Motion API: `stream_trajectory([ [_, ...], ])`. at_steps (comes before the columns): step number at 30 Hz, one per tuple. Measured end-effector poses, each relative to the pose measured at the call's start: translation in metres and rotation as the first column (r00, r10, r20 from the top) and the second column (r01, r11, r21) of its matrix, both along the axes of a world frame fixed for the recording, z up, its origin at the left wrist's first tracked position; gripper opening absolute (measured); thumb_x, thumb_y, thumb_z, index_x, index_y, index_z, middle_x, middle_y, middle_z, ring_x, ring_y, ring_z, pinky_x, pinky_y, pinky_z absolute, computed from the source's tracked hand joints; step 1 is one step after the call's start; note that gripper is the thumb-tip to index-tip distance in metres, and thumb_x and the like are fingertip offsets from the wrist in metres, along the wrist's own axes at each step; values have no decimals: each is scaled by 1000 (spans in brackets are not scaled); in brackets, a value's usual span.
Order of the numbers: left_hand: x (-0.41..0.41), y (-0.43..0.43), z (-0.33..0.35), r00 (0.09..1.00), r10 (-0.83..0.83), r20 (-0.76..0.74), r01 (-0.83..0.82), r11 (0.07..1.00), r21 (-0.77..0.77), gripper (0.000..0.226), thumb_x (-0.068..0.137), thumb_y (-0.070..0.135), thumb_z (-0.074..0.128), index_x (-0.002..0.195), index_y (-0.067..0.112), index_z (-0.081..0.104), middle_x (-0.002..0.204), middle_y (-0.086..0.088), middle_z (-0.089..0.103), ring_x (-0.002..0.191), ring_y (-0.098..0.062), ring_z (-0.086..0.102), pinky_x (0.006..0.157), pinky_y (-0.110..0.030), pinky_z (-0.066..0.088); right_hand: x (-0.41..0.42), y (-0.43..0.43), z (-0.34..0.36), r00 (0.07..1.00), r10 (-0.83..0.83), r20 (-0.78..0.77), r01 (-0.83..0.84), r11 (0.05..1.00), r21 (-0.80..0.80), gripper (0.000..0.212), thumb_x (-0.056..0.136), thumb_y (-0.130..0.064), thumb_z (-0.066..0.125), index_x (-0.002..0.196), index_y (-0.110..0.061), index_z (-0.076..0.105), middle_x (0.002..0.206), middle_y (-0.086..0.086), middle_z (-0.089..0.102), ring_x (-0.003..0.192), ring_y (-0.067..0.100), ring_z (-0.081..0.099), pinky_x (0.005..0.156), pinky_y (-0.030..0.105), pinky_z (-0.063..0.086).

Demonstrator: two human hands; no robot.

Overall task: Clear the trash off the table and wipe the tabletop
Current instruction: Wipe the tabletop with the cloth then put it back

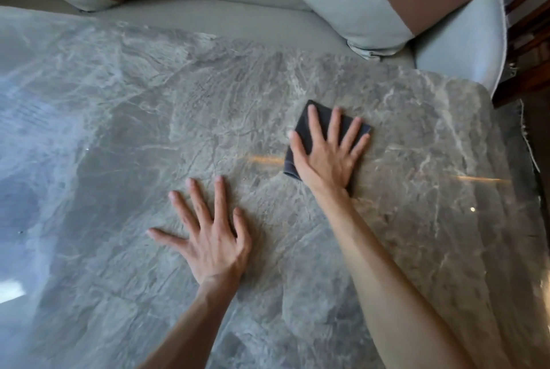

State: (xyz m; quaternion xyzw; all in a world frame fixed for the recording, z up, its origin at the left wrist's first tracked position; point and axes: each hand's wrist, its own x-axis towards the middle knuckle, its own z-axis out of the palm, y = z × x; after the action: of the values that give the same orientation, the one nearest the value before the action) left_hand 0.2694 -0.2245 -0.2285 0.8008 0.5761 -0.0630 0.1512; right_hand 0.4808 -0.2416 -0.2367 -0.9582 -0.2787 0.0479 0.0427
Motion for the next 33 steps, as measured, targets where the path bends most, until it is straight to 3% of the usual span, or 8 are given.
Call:
stream_trajectory([
  [3,1,-1,1,1000,-3,8,3,1000,-4,60,94,49,24,147,45,-4,161,0,-9,147,-29,-16,101,-80,-4,-28,2,3,972,233,23,-233,972,-10,65,86,-71,29,146,-46,21,160,1,18,147,39,3,115,62,4],
  [8,-1,-1,0,1000,-5,17,4,1000,7,61,94,50,24,147,45,-4,162,0,-7,147,-29,-15,101,-80,-3,-44,-84,14,818,575,1,-574,817,-59,62,88,-68,30,145,-50,16,161,-5,10,149,30,-1,117,56,10],
  [10,-1,-1,0,1000,-6,21,5,1000,13,61,93,50,23,148,44,-3,162,-1,-7,147,-29,-15,101,-80,-2,-12,-104,13,828,561,-4,-558,823,-108,62,89,-67,27,146,-49,11,161,-5,6,149,29,-2,117,57,10],
  [14,0,0,-2,999,6,33,-6,1000,13,61,92,50,22,148,44,-1,162,0,-7,148,-28,-14,101,-80,-2,65,-83,4,984,174,21,-171,980,-104,63,89,-66,23,147,-46,9,161,0,11,147,35,5,117,59,8],
  [17,-1,0,-5,998,12,55,-14,999,29,59,93,48,21,148,44,-1,162,0,-5,148,-29,-13,101,-80,-2,72,-33,-2,999,43,17,-42,996,-73,67,86,-71,20,148,-45,9,161,2,12,146,40,5,116,62,4],
  [22,-2,0,-4,997,29,76,-32,999,32,60,94,47,19,148,42,-7,161,3,-9,147,-26,-16,103,-78,-7,0,6,1,932,362,34,-362,932,-8,63,89,-66,28,147,-44,18,160,-1,18,147,37,8,117,58,7],
  [26,-4,1,3,974,77,214,-72,997,-29,65,93,48,24,148,41,-10,161,9,-5,148,-18,-14,105,-74,-13,-65,-24,7,830,558,2,-556,826,89,58,89,-57,36,145,-46,25,159,-5,21,148,32,9,116,55,13],
  [33,-43,13,65,733,217,645,-61,965,-255,68,88,56,29,147,46,-4,159,21,-4,146,-5,-14,112,-60,-15,-166,-82,22,685,706,-179,-681,708,186,46,94,-46,36,139,-41,40,152,-11,37,147,21,17,118,48,16],
])
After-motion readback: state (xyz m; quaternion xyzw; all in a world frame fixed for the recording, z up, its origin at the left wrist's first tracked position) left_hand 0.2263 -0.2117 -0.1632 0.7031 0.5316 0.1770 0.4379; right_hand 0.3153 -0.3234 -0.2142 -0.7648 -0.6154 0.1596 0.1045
